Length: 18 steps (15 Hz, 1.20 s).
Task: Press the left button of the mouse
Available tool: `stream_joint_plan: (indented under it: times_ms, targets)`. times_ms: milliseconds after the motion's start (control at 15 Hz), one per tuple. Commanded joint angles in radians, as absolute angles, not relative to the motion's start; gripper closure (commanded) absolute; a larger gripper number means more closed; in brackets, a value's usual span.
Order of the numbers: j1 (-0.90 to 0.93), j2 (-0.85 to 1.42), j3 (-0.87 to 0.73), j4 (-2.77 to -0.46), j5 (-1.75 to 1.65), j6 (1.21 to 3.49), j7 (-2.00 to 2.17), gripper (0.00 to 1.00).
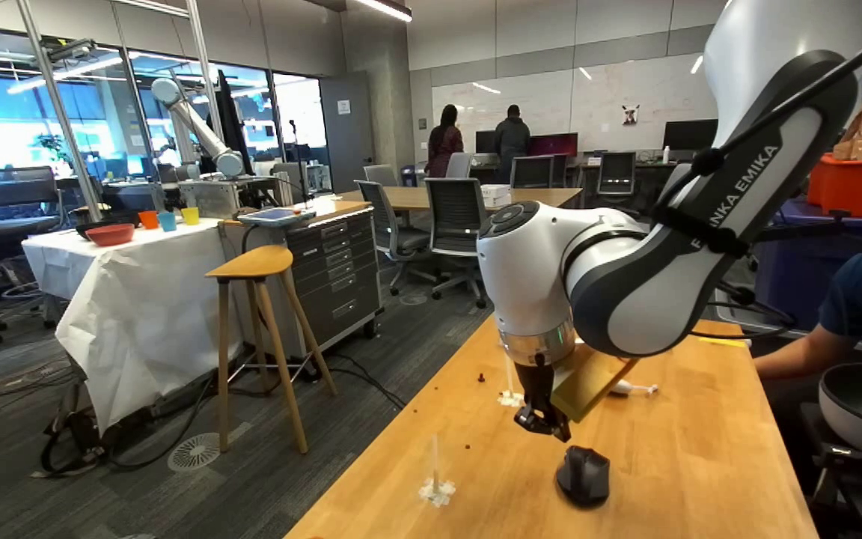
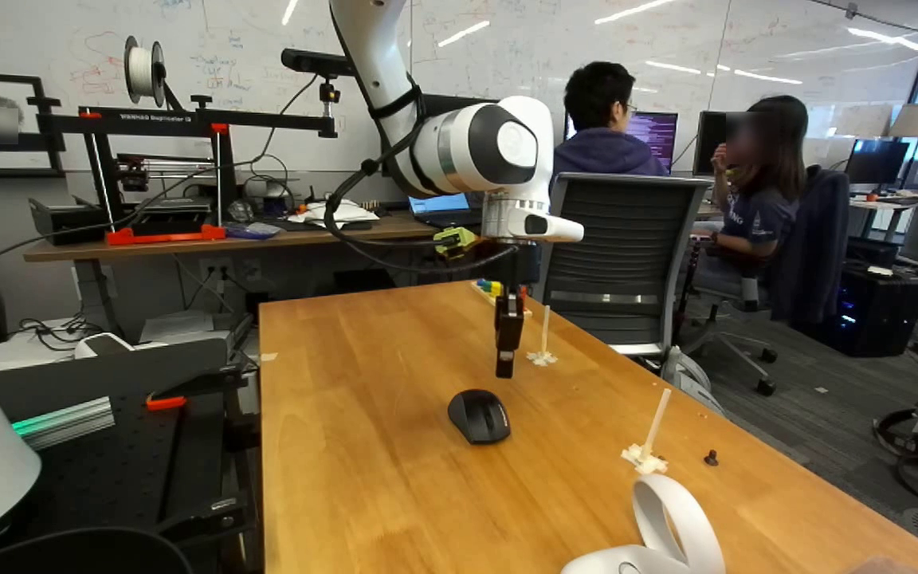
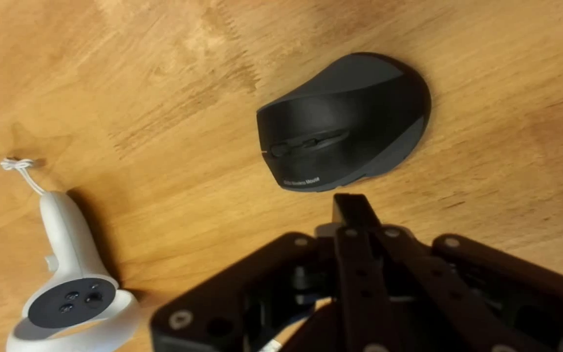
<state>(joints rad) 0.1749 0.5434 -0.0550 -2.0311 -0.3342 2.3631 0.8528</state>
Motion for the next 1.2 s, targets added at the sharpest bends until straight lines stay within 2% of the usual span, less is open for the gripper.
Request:
stream_joint_plan:
  times_ms: [0,1133]
  targets:
    - [0.201,0.552,-0.091,-2.014,-0.317,2.336,0.873,1.00]
    - [0.202,0.605,-0.109,-2.024,-0.314,2.331,0.896,1.00]
